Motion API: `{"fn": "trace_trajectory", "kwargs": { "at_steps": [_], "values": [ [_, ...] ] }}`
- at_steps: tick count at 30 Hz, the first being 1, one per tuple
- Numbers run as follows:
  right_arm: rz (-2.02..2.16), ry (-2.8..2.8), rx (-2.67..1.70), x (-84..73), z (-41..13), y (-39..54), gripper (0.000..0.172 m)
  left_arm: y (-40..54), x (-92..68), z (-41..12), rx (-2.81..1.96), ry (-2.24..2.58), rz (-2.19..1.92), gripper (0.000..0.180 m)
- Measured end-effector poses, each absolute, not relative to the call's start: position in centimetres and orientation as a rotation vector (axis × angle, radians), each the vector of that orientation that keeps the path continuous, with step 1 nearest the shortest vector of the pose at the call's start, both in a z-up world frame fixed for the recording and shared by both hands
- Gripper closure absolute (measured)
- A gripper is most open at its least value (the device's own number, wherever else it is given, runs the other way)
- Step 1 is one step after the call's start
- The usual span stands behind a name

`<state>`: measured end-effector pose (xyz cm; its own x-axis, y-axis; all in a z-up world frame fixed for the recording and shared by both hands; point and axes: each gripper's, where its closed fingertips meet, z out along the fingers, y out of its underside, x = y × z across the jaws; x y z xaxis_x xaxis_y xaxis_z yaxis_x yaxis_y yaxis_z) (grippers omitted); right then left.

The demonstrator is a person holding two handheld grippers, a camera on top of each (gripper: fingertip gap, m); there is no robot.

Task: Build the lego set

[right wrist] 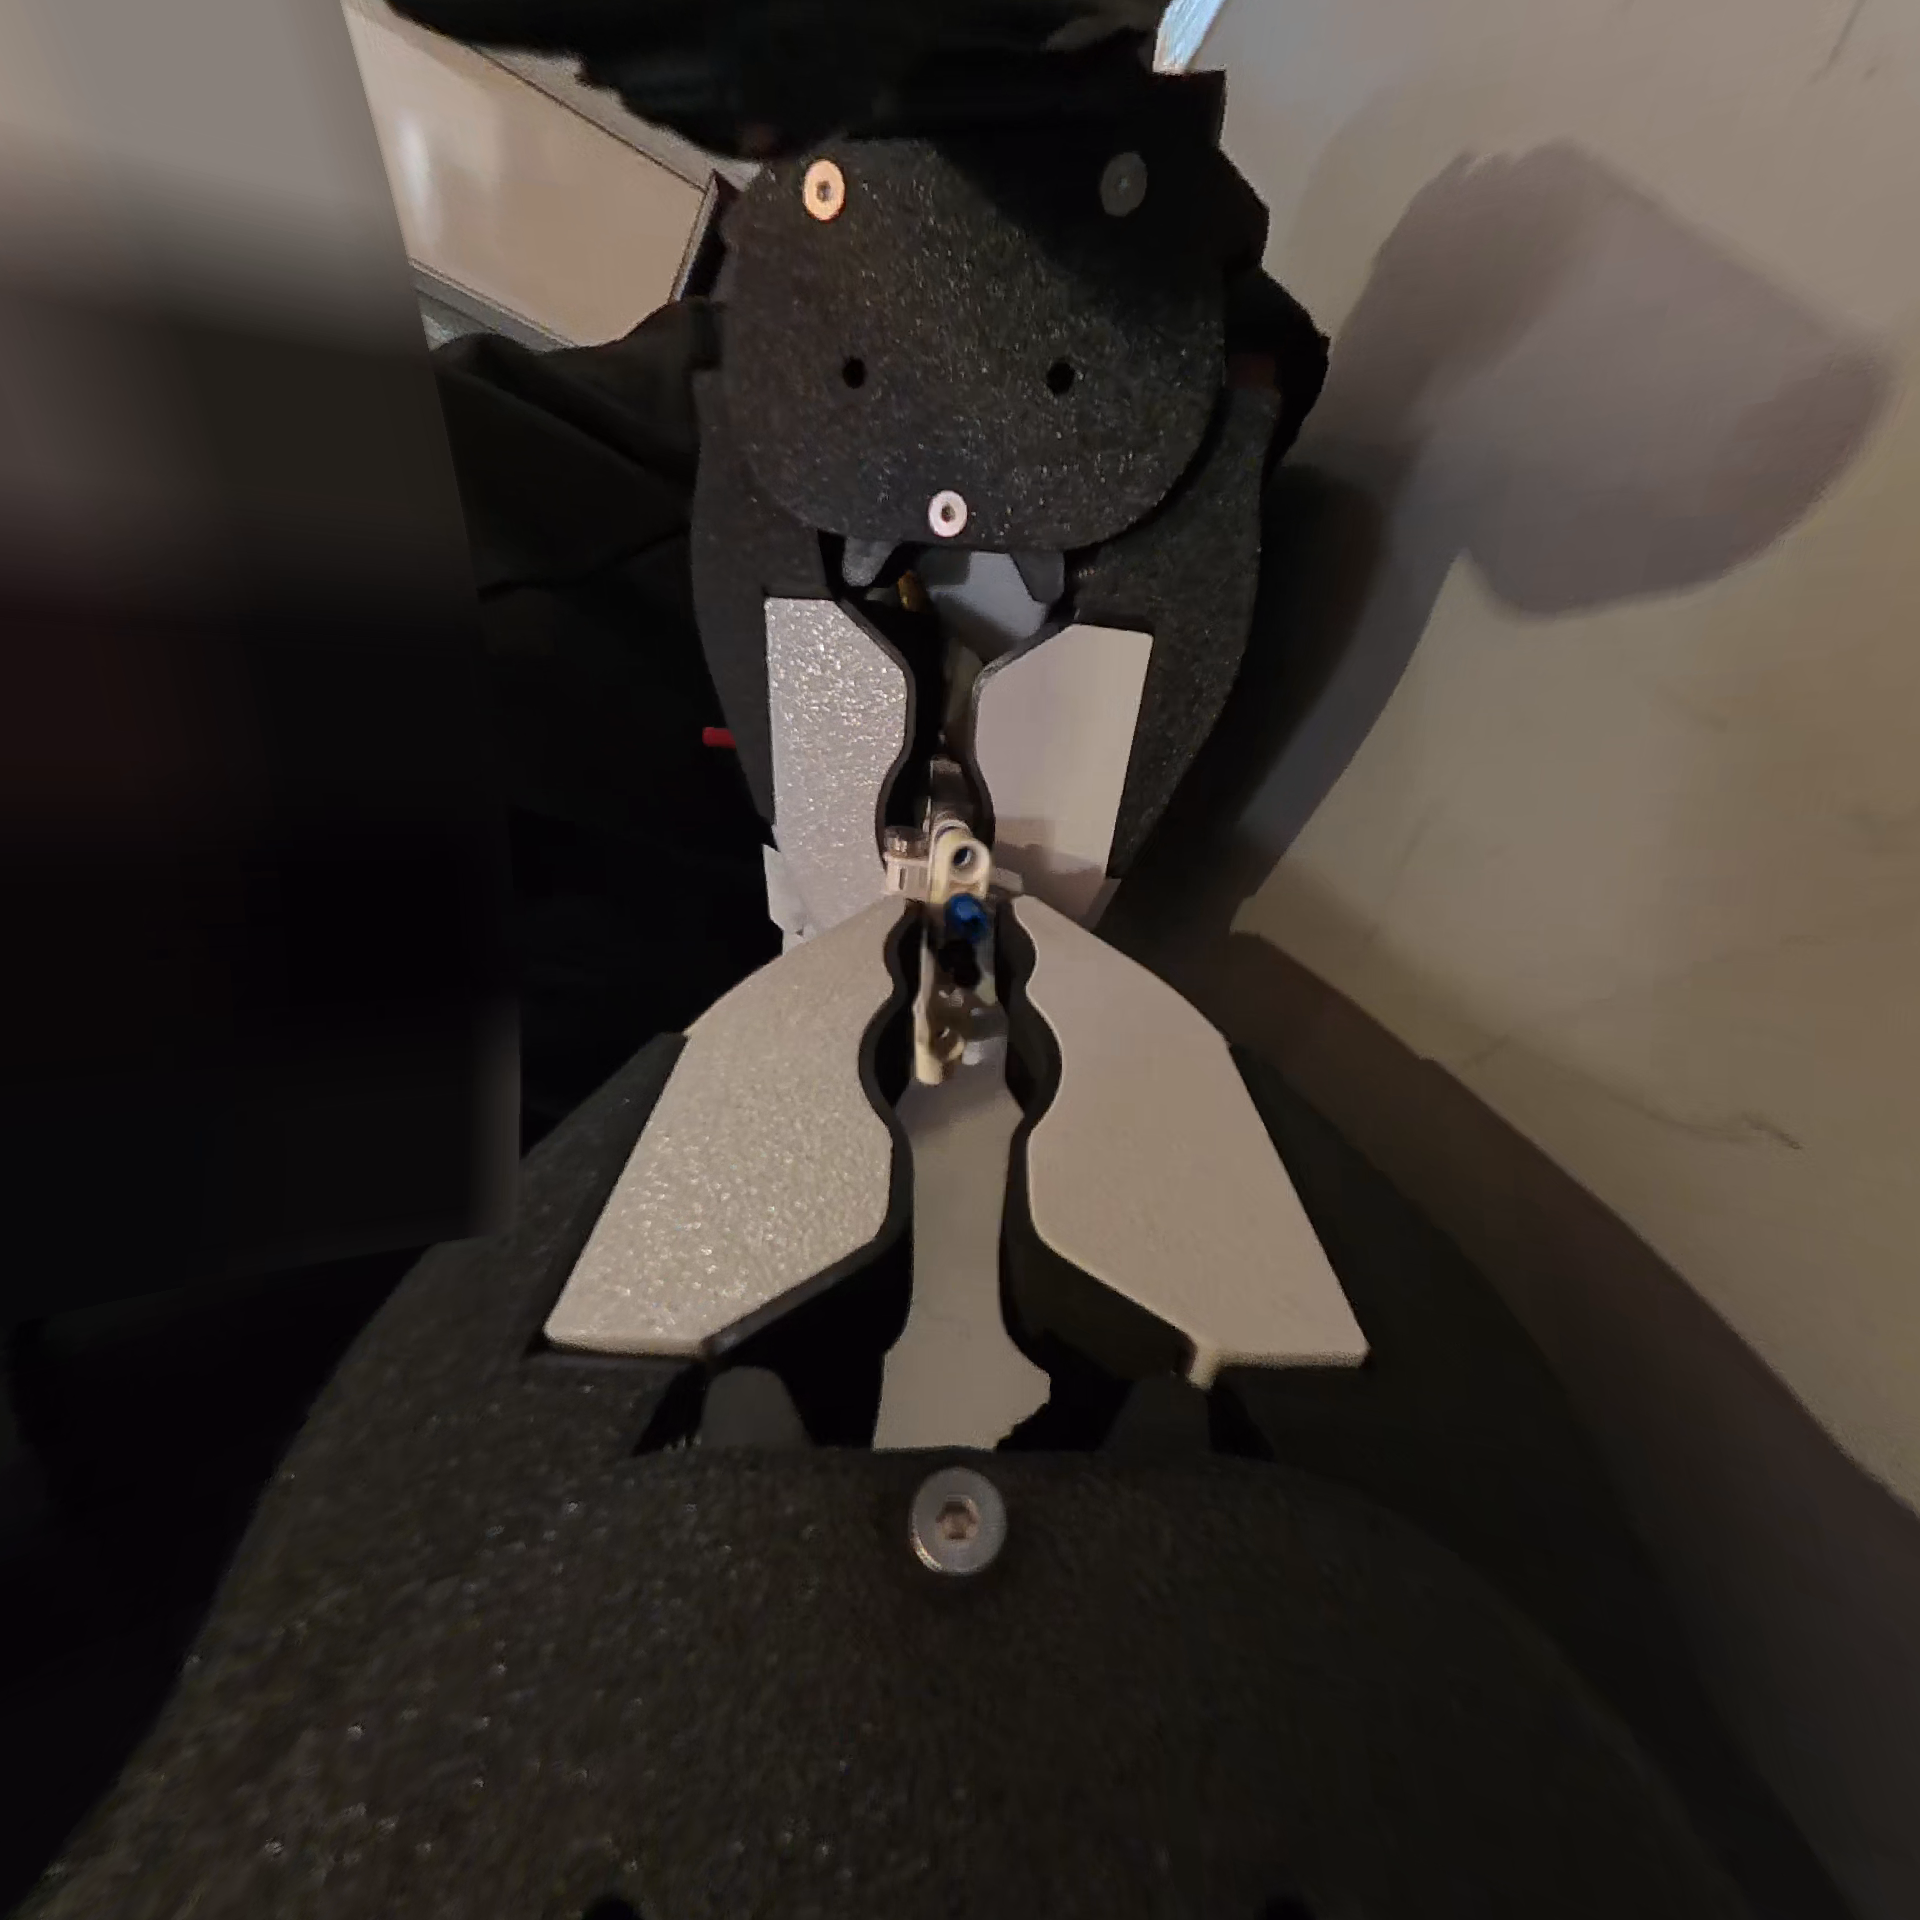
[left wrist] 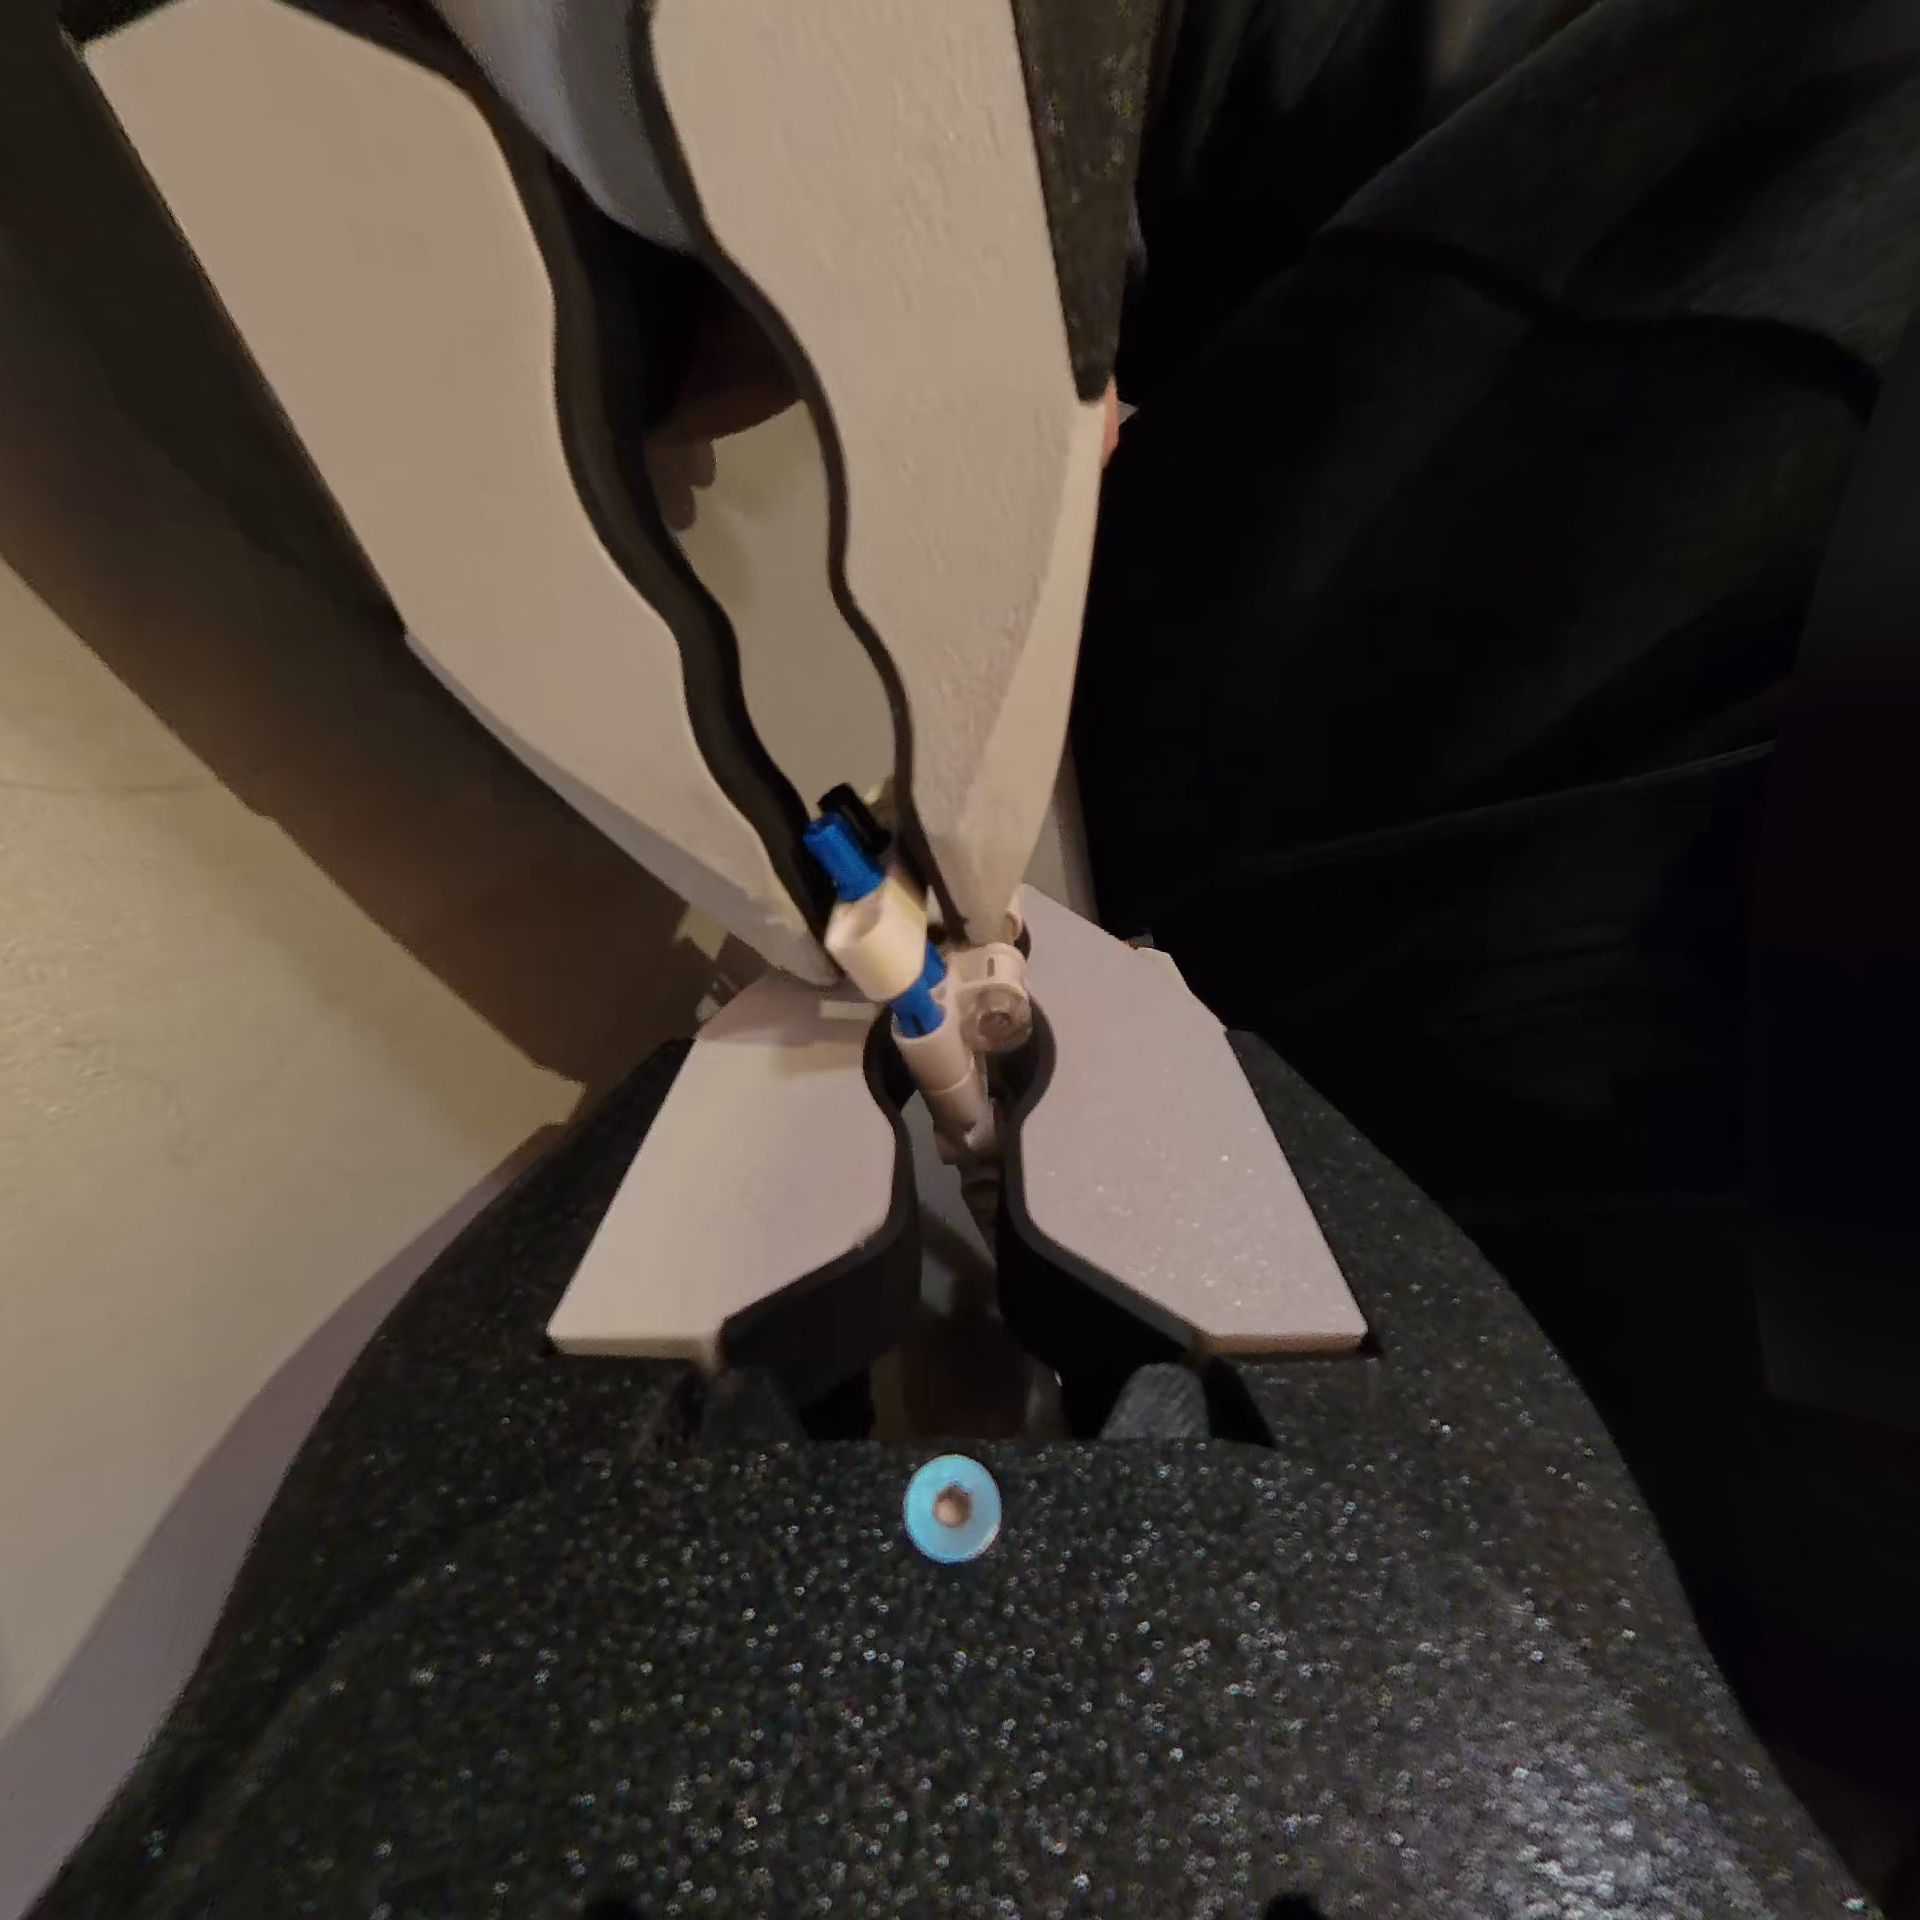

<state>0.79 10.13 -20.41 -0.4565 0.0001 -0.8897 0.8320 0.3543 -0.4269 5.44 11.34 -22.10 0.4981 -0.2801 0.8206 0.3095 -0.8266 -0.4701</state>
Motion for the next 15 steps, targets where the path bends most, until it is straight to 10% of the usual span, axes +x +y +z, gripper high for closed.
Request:
{"fn": "trace_trajectory", "kwargs": {
  "at_steps": [15],
  "values": [
    [-1.228, 1.732, 0.736, 0.89, -20.03, 10.05, 0.154, 11.40, 5.31, -22.11, -2.162, -0.032, -1.328, 0.170]
  ]
}}
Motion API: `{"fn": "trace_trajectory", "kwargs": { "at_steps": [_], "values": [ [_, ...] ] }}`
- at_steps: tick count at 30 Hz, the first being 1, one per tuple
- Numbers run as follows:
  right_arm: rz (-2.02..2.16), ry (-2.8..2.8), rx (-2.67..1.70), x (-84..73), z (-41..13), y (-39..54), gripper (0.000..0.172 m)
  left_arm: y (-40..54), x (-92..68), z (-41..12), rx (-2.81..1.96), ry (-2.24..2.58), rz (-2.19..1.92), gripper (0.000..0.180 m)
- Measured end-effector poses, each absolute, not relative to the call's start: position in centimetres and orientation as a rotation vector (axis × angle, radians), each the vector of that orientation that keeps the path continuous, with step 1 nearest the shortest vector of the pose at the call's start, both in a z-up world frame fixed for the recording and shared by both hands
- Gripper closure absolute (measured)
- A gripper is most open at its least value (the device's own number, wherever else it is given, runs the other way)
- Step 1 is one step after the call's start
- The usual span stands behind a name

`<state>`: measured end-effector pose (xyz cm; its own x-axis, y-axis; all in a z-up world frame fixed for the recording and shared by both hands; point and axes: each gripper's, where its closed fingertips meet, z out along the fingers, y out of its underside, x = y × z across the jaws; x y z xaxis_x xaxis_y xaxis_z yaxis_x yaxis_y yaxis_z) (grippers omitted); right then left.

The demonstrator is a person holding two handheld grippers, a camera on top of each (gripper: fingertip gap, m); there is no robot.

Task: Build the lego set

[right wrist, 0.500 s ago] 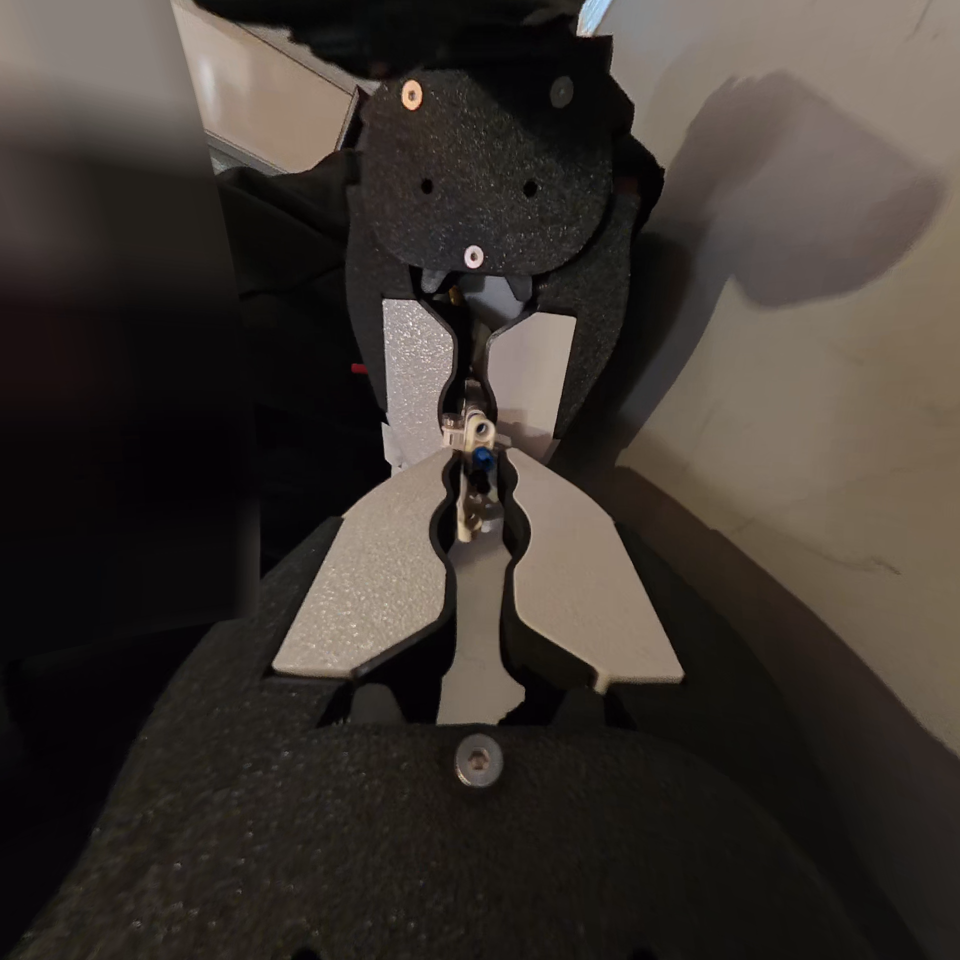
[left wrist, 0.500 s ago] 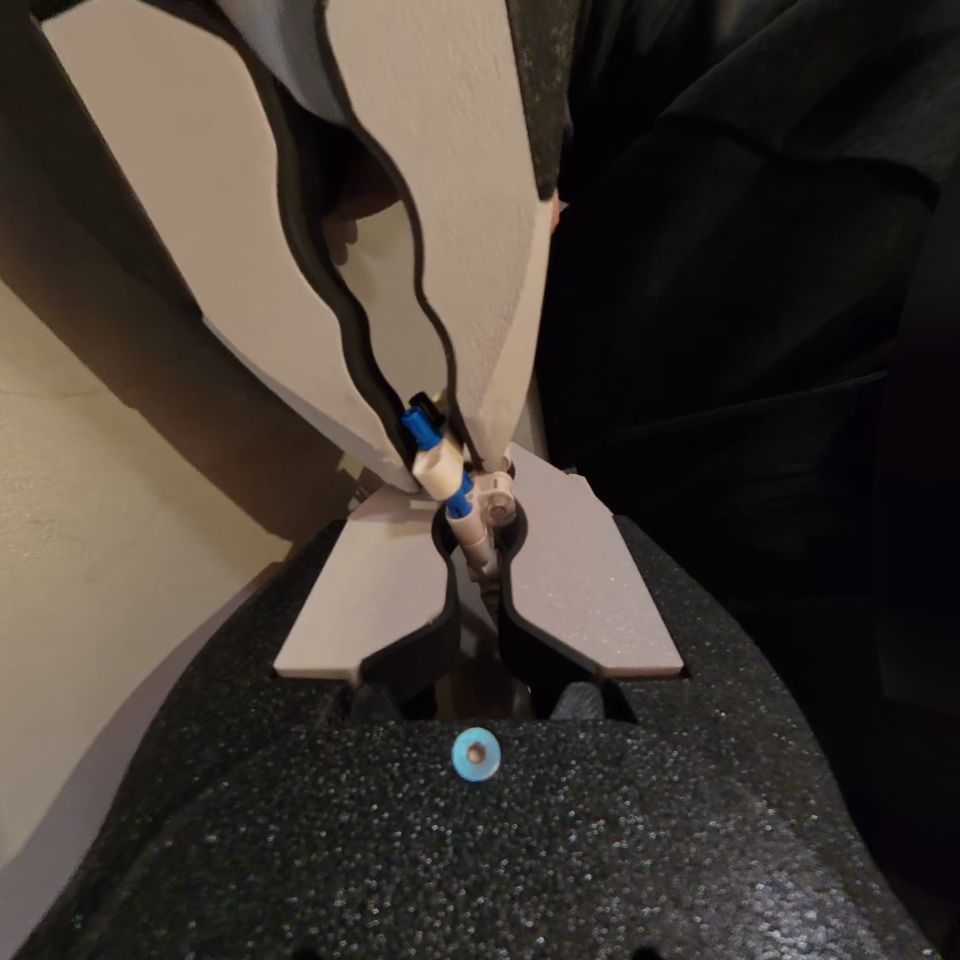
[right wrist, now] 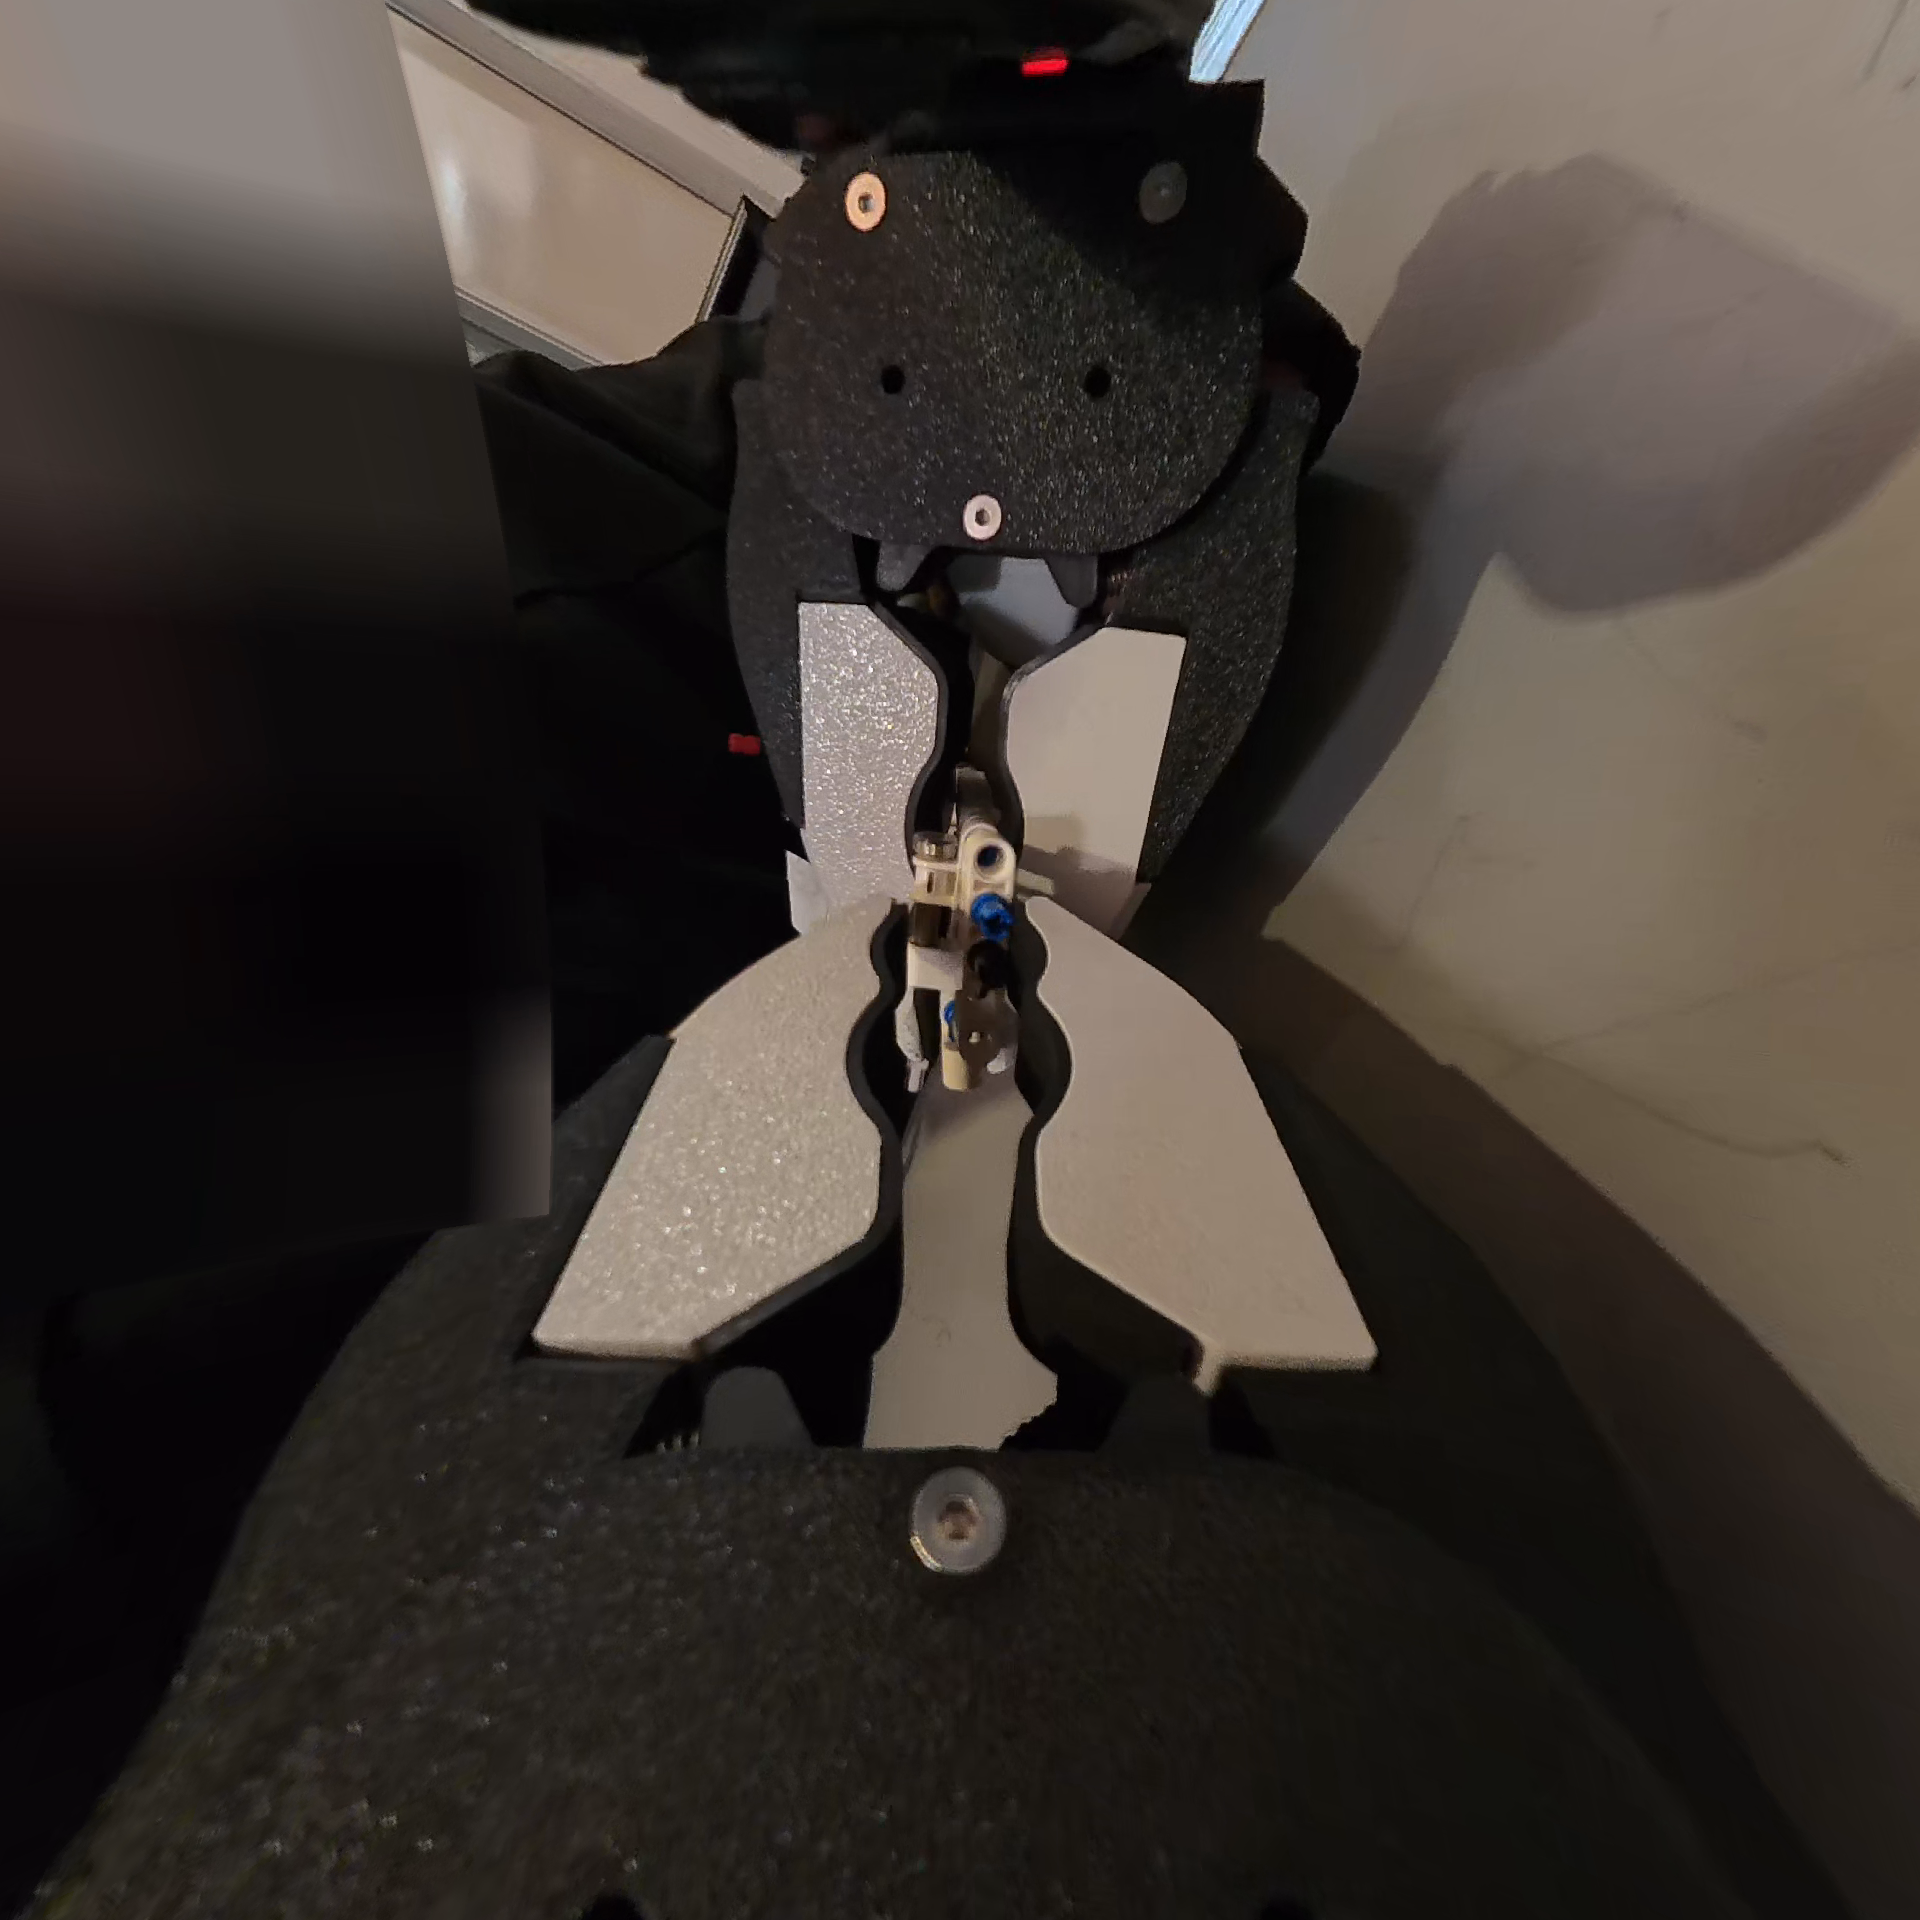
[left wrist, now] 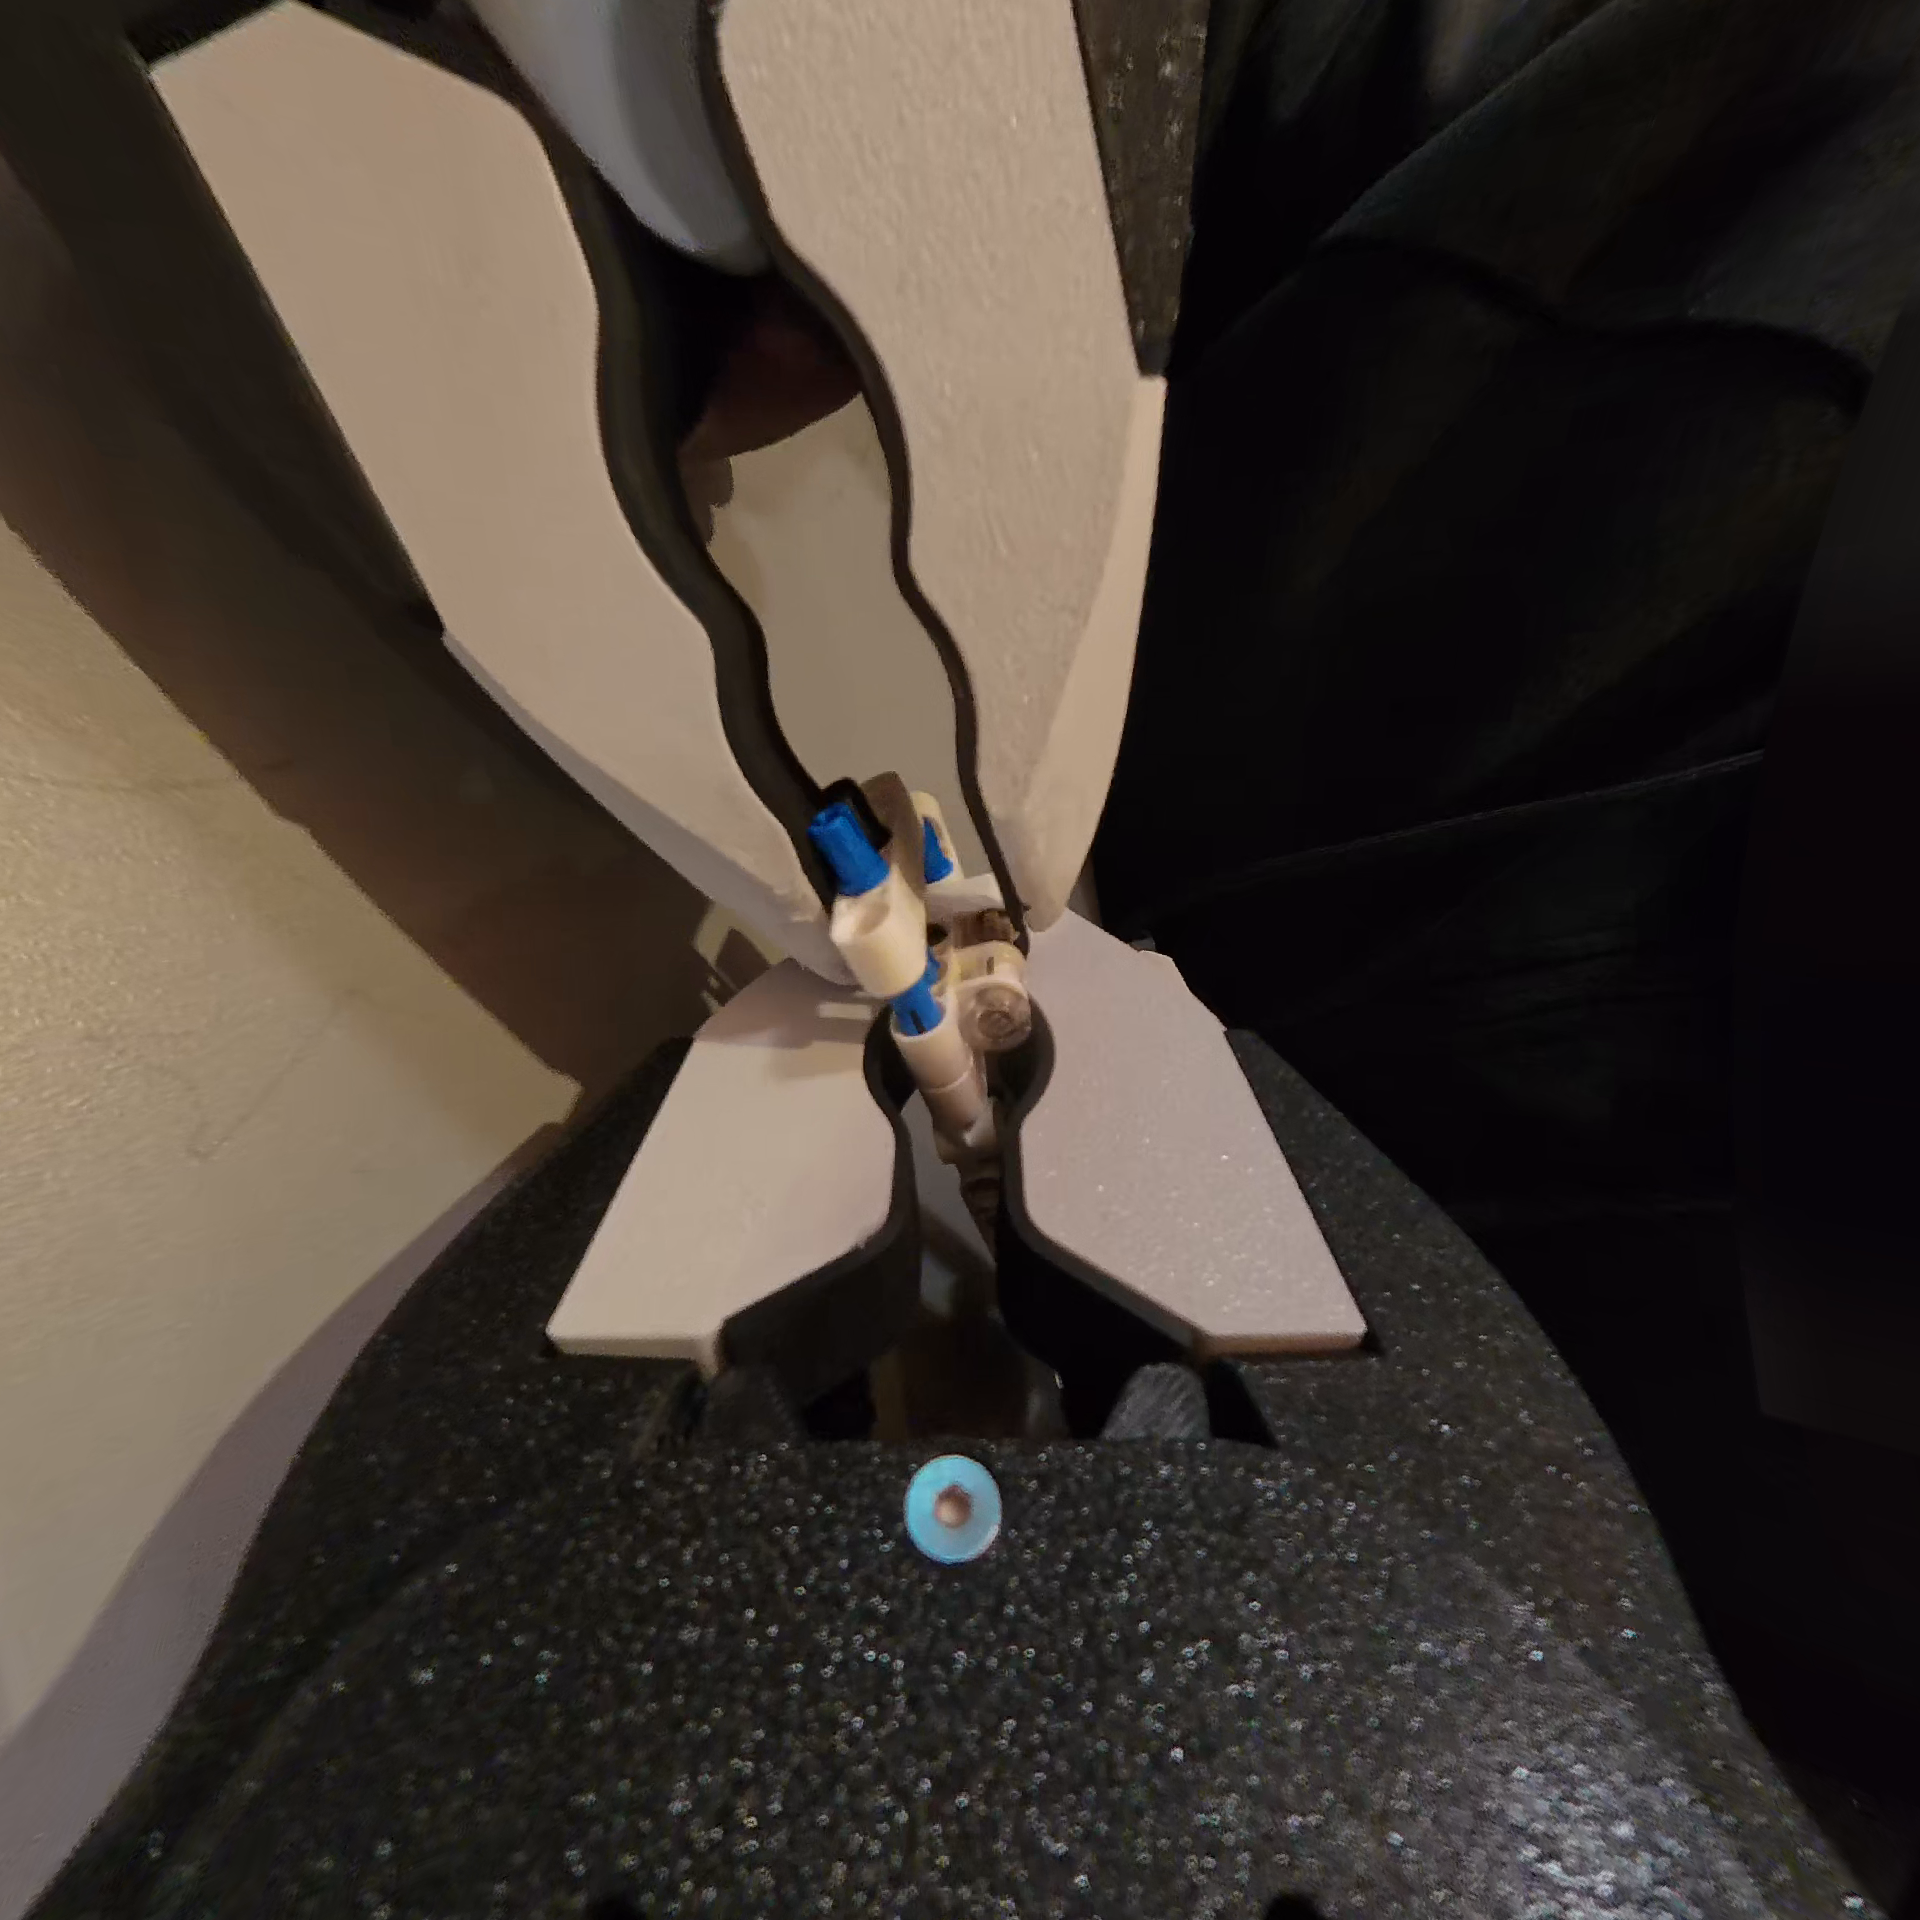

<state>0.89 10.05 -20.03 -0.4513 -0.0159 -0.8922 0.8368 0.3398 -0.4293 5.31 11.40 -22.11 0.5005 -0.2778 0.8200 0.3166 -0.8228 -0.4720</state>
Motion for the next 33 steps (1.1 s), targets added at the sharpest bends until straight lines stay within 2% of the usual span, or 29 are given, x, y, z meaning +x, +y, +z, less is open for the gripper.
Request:
{"fn": "trace_trajectory", "kwargs": {
  "at_steps": [9, 13, 33],
  "values": [
    [-1.229, 1.712, 0.774, 0.6, -20.1, 10.3, 0.149, 11.4, 5.2, -22.1, -2.161, -0.033, -1.324, 0.170],
    [-1.206, 1.731, 0.815, 0.4, -20.7, 10.3, 0.164, 11.5, 5.2, -22.1, -2.159, -0.035, -1.326, 0.170],
    [-1.180, 1.701, 0.740, 0.7, -19.5, 10.6, 0.160, 11.5, 5.4, -21.8, -2.147, -0.015, -1.333, 0.170]
  ]
}}
